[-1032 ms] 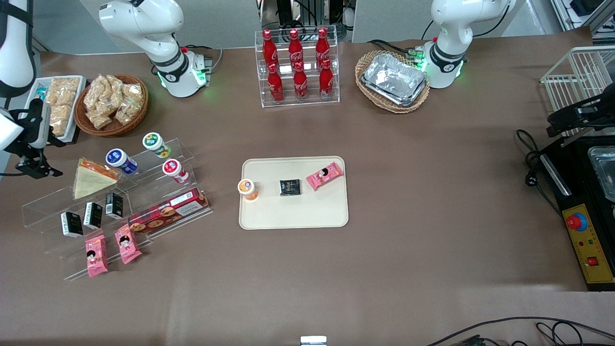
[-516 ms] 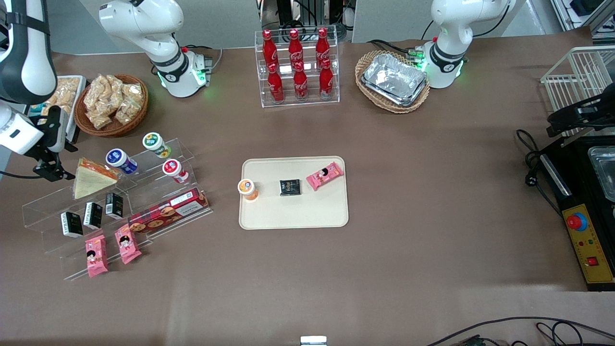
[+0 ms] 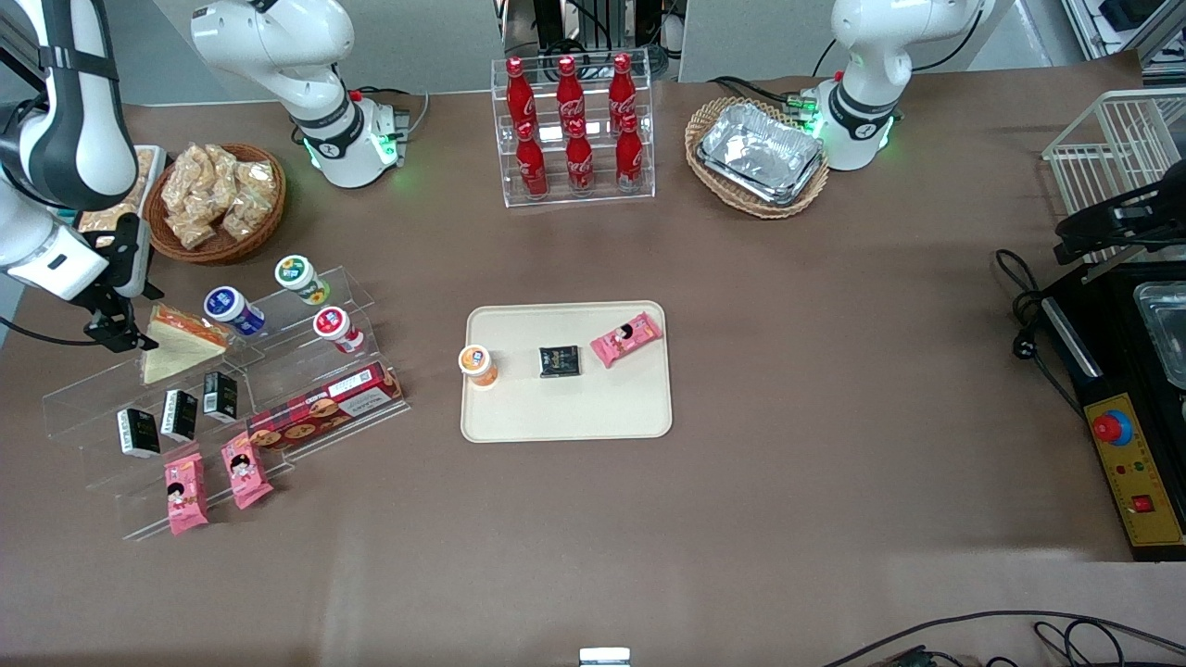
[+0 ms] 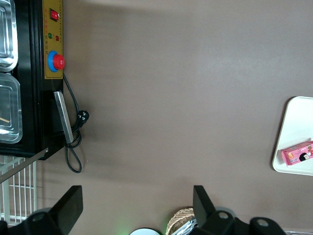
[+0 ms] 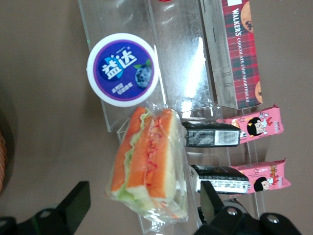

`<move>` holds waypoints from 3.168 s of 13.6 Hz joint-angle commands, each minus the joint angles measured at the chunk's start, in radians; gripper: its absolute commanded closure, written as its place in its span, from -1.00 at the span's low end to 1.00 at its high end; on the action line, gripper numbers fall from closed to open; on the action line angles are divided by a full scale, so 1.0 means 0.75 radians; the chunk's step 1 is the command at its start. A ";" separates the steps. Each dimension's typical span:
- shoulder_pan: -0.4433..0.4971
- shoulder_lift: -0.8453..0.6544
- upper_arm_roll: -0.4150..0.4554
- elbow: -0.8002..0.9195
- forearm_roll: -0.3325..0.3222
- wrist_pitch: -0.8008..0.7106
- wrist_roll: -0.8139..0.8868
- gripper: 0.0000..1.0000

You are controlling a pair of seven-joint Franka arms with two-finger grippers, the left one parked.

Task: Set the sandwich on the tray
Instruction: 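Close the right gripper on the sandwich and lift it, then carry the sandwich with the right gripper over the cream tray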

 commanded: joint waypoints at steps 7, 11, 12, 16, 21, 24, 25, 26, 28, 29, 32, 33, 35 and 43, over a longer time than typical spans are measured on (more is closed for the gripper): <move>-0.004 0.027 -0.007 -0.061 -0.016 0.116 -0.014 0.02; -0.004 0.031 -0.007 -0.055 -0.014 0.116 -0.002 0.90; -0.004 0.031 -0.007 -0.053 -0.012 0.114 -0.002 1.00; -0.006 0.029 -0.040 0.033 0.004 0.035 0.022 1.00; 0.010 0.033 -0.040 0.311 0.004 -0.309 0.170 1.00; 0.099 0.037 -0.030 0.430 0.004 -0.461 0.317 1.00; 0.138 0.039 -0.030 0.464 0.000 -0.493 0.380 1.00; 0.181 0.045 -0.030 0.503 -0.004 -0.534 0.441 1.00; 0.269 0.086 -0.028 0.583 -0.008 -0.610 0.568 1.00; 0.308 0.106 -0.028 0.618 -0.004 -0.636 0.636 1.00; 0.459 0.156 -0.030 0.685 -0.002 -0.667 0.879 1.00; 0.508 0.166 -0.030 0.698 0.000 -0.665 0.953 1.00; 0.594 0.209 -0.030 0.741 0.004 -0.667 1.098 1.00; 0.905 0.580 -0.019 0.973 0.186 -0.622 1.436 1.00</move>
